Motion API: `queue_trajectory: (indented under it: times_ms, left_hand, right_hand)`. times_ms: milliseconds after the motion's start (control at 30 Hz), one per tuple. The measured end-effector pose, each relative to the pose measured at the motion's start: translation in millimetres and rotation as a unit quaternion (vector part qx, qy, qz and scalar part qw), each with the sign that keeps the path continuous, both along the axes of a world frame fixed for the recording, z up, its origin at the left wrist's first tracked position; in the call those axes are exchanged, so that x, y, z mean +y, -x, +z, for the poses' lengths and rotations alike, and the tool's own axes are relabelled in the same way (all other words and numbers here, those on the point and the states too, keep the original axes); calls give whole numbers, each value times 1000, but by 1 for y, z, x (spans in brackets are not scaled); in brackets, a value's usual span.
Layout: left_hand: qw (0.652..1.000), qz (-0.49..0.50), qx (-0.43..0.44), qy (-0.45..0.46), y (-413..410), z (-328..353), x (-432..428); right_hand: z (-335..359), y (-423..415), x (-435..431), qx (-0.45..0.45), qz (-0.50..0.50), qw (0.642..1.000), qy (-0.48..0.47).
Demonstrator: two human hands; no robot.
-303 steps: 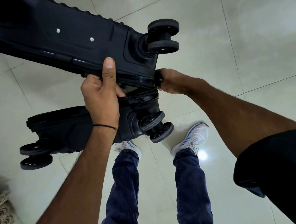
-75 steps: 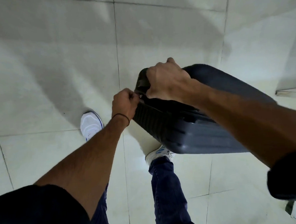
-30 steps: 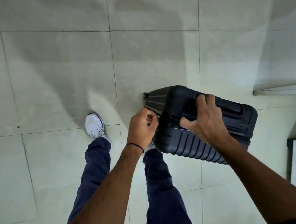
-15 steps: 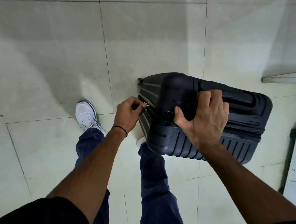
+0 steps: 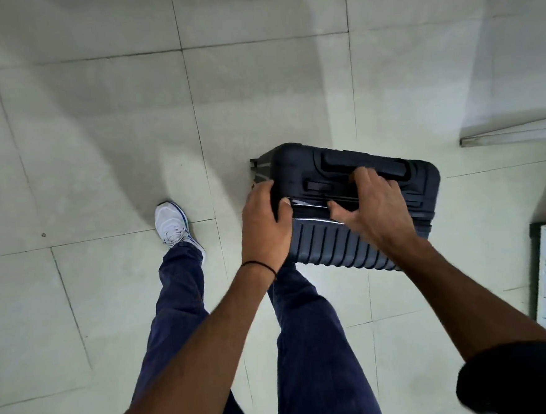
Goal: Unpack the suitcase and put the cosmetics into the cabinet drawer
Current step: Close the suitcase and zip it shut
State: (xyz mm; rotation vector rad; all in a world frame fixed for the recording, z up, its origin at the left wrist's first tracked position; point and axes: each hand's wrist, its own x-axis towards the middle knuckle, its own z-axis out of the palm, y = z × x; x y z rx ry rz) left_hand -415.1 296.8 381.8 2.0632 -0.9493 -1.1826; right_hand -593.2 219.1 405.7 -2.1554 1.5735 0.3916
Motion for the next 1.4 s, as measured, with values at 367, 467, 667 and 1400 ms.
queue_trajectory:
  times_ms: [367, 467, 667, 1400]
  left_hand:
    - [974, -173, -75, -122, 42, 71, 39]
    - [985, -142, -8, -103, 47, 105, 58]
    - [988, -76, 117, -58, 73, 180, 95]
    - [697, -572, -145, 409, 185, 363, 194]
  right_hand:
    - [46, 10, -41, 3, -36, 967, -251]
    - [75, 11, -22, -36, -83, 967, -237]
    - [175, 15, 36, -196, -250, 925, -208]
    - [365, 153, 363, -65, -322, 905, 271]
